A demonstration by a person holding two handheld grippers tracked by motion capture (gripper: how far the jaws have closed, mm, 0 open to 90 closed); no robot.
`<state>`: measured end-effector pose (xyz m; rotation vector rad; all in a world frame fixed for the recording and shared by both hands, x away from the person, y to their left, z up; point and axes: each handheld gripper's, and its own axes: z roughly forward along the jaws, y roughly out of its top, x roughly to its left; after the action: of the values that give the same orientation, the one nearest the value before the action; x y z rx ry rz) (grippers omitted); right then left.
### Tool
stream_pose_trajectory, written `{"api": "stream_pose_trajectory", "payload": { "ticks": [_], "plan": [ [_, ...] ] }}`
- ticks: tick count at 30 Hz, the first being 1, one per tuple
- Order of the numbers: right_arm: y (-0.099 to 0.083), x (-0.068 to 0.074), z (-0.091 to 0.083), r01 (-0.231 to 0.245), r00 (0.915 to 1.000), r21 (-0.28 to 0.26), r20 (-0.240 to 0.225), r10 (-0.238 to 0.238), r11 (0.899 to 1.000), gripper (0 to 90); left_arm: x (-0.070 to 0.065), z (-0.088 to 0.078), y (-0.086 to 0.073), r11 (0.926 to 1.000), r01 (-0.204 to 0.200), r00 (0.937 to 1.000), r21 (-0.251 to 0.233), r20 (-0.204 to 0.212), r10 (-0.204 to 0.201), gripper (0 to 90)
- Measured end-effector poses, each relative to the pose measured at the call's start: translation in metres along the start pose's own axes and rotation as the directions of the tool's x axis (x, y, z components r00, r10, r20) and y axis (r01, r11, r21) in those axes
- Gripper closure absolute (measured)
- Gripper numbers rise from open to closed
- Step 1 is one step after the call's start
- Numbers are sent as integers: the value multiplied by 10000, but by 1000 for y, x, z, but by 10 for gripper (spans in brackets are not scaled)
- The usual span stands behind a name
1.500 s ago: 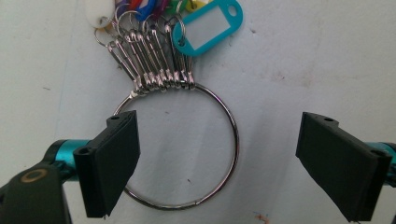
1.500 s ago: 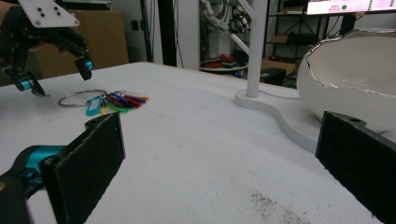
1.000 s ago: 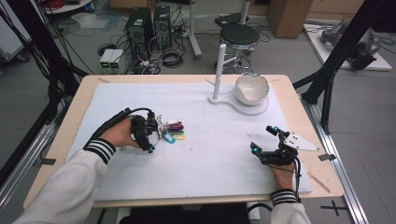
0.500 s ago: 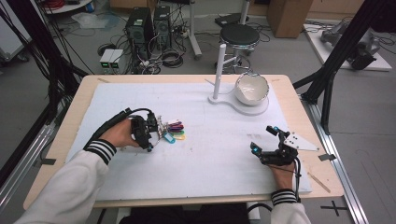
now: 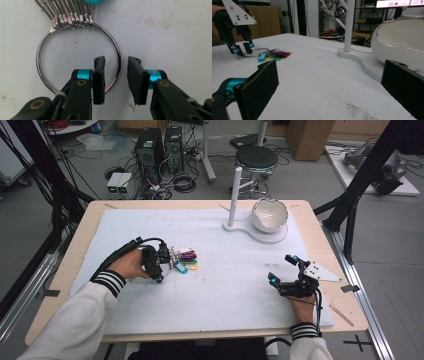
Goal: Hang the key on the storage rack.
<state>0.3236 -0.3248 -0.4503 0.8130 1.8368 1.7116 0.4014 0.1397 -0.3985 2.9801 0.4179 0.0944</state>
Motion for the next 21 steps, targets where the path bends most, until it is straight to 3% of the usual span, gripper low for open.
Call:
{"api": "stream_pose_trajectory", "payload": {
  "ticks": [21],
  "plan": [
    [0,0,0,-6,10000,5,15,6,10000,9,-2,4,1,9996,-33,10000,277,57,32,812]
  ]
}}
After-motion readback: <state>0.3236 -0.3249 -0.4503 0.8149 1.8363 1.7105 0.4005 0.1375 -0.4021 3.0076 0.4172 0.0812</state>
